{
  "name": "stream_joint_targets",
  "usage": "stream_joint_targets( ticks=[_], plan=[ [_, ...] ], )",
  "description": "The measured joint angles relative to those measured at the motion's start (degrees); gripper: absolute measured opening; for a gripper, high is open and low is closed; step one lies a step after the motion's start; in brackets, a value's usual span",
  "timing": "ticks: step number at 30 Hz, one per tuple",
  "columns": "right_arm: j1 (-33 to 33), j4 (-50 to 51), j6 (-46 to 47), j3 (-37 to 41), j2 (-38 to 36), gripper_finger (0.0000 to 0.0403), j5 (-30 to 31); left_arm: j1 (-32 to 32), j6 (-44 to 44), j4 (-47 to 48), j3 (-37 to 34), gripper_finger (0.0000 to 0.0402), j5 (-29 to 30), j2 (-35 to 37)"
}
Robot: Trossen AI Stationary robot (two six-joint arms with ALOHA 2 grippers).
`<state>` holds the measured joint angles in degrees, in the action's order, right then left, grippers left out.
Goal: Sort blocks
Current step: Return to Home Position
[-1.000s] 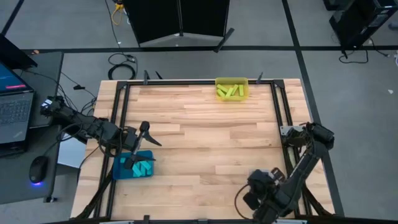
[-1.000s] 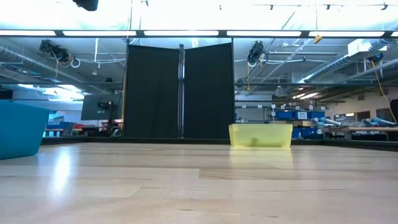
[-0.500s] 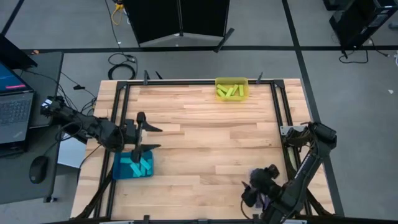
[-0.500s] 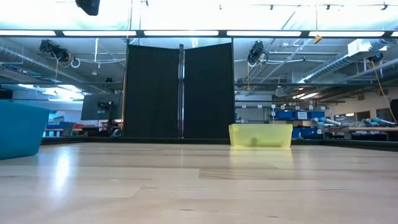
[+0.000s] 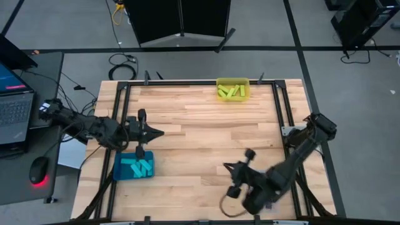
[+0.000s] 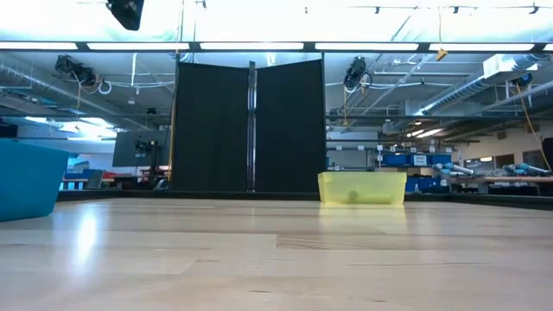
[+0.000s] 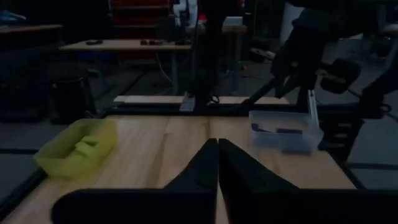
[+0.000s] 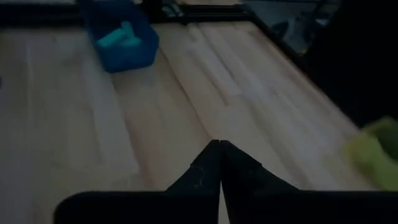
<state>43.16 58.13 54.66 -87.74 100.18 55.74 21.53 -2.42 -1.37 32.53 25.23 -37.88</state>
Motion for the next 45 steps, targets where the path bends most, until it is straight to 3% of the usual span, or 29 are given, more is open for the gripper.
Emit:
stream_joint_targets(
  ticks=[5,12,17,22,28,36,45],
  plan=[
    [-6.38,-9.84,-18.60,0.03,-0.02,0.0020,-7.16,-5.69,-0.40,0.32,0.00,0.0008,-8.39,0.01],
    [-14.84,-36.94,-38.84,8.40,-0.75,0.0010,-23.62,-12.24,1.40,0.96,0.00,0.0003,-9.20,0.58],
    [-18.87,-51.94,-40.18,21.37,-7.03,0.0007,-25.19,-11.93,3.99,4.63,0.04,0.0002,-1.81,5.77],
    [-18.07,-71.13,-44.01,39.66,-20.76,0.0006,-25.22,-10.97,0.87,15.27,0.04,0.0001,0.05,16.52],
    [-15.96,-78.17,-48.01,56.95,-38.76,0.0006,-23.84,-10.24,1.85,12.65,-6.47,0.0001,-0.32,23.56],
    [-15.05,-83.82,-52.88,73.21,-58.96,0.0007,-24.35,-10.27,1.07,0.30,-19.80,0.0001,0.11,24.66],
    [-17.32,-83.63,-54.64,85.08,-75.05,0.0007,-33.09,-10.29,0.90,0.44,-21.57,0.0002,2.62,25.23]
  ],
)
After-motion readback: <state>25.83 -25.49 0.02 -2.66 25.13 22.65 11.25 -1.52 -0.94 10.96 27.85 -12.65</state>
